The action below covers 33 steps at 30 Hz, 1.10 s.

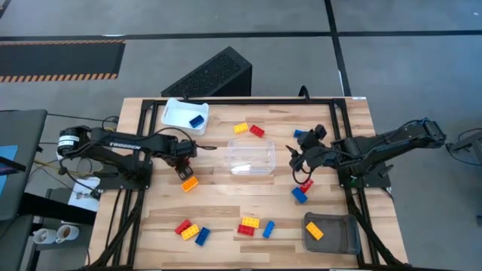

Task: Sort & place blocks by color
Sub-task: Put the red game piece into the transparent bin, then put the blue game piece into the white bin

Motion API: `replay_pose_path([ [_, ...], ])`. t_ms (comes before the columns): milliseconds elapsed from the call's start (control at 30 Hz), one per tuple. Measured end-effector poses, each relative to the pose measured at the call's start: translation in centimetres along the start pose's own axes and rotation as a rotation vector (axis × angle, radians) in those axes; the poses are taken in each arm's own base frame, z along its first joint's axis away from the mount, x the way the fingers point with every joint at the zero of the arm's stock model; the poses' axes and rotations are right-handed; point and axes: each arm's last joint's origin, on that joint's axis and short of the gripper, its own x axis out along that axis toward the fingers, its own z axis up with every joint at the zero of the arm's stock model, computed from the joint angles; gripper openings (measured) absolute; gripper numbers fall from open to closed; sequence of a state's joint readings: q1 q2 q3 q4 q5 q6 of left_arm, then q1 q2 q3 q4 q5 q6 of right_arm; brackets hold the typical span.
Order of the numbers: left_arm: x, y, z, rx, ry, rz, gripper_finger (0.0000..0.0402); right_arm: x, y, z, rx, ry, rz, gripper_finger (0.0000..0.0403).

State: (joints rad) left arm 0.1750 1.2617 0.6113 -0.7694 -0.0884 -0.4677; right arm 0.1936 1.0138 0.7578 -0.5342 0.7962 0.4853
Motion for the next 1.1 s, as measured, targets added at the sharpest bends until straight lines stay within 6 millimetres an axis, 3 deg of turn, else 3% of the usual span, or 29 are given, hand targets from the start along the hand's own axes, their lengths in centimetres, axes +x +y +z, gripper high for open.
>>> replay_pose_path([
  [167, -3.0, -1.2, 3.1, 0.035, -0.17, -0.057, 0.0098, 0.0, 0.0, 0.0, -0.001, -0.008, -0.015, 0.0302],
  [300, -6.1, -3.0, 6.3, 0.198, -0.462, -0.16, 0.0099, 0.0, 0.0, 0.0, -0.013, -0.009, -0.016, 0.0301],
  [400, -8.6, -4.2, 8.1, 0.35, -0.684, -0.246, 0.0132, 0.0, -0.1, 0.1, -0.015, -0.027, -0.051, 0.0301],
  [533, -10.9, -5.1, 9.9, 0.406, -0.909, -0.318, 0.017, -0.1, -0.2, 0.1, -0.028, -0.06, -0.109, 0.0301],
  [633, -10.2, -5.7, 10.9, 0.429, -0.948, -0.33, 0.0166, -0.2, -0.3, 0.1, -0.033, -0.07, -0.13, 0.0301],
  [733, -8.3, -6.7, 12.1, 0.437, -0.947, -0.348, 0.0145, -0.2, -0.3, 0.1, -0.039, -0.069, -0.131, 0.0301],
  [933, -2.5, -8.8, 14.2, 0.432, -0.863, -0.484, 0.01, -0.2, -0.3, 0.1, -0.042, -0.068, -0.132, 0.0301],
  [1100, -0.3, -8.2, 15.3, 0.368, -0.828, -0.457, 0.0088, -0.2, -0.3, 0.1, -0.046, -0.065, -0.133, 0.0301],
])
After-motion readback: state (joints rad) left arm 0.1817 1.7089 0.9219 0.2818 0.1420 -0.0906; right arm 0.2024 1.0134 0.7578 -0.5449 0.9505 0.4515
